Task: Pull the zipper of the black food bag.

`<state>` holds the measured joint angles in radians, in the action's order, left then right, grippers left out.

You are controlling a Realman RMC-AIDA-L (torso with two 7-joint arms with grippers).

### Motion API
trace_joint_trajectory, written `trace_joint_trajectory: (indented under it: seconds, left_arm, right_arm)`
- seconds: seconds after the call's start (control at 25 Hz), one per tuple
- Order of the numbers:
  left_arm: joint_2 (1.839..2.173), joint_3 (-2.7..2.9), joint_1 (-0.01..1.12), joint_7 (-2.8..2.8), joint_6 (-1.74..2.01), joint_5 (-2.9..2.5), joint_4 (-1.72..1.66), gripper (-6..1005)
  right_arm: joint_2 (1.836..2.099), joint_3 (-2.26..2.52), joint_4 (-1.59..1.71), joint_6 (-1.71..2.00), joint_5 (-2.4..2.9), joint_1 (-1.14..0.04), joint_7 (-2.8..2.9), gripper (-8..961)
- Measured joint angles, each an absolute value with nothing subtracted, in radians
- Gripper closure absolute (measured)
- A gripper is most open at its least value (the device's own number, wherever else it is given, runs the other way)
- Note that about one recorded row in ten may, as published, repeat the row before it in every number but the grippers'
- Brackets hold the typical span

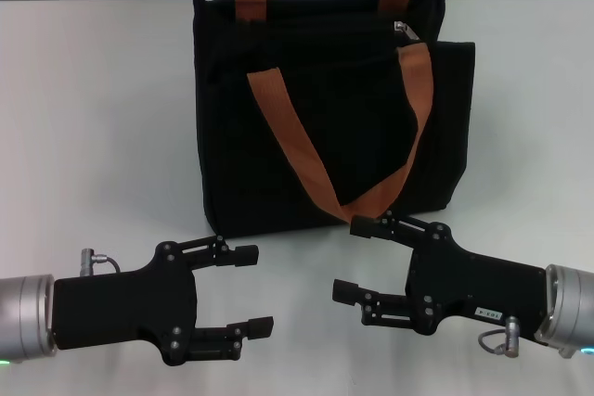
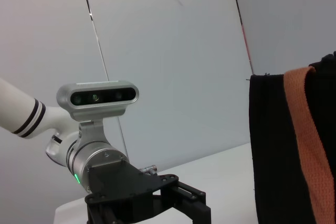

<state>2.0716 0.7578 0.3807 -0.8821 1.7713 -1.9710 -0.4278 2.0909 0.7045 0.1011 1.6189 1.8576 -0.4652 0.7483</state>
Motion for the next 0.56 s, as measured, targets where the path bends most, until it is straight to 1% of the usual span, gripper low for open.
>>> trace_joint_trajectory:
  seconds: [0.56]
  left_arm:
    - [2.072, 0.758, 0.377, -0.882, 1.770, -1.968, -0.428, 215]
  right_arm:
    - [2.091, 0.701, 0.092, 1.612, 1.855, -0.454, 0.747, 122]
